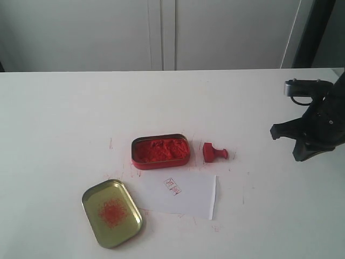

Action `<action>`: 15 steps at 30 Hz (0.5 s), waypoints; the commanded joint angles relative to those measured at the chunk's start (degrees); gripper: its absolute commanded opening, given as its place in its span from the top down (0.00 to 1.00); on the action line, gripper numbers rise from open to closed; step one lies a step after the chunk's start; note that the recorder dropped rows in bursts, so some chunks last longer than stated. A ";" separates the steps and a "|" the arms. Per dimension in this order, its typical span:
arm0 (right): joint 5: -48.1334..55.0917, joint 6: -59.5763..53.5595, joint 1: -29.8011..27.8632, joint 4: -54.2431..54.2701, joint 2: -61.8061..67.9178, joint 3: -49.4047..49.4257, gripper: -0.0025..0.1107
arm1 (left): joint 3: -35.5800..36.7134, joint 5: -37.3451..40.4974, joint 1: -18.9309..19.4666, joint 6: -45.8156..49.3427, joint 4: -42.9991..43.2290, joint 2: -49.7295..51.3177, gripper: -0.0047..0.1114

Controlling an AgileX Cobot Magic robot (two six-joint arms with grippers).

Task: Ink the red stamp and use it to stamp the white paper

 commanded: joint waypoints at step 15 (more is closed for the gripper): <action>13.26 3.97 -0.47 -2.93 -2.82 0.21 0.98 | 0.10 0.00 -0.16 -0.22 -0.33 -0.02 0.96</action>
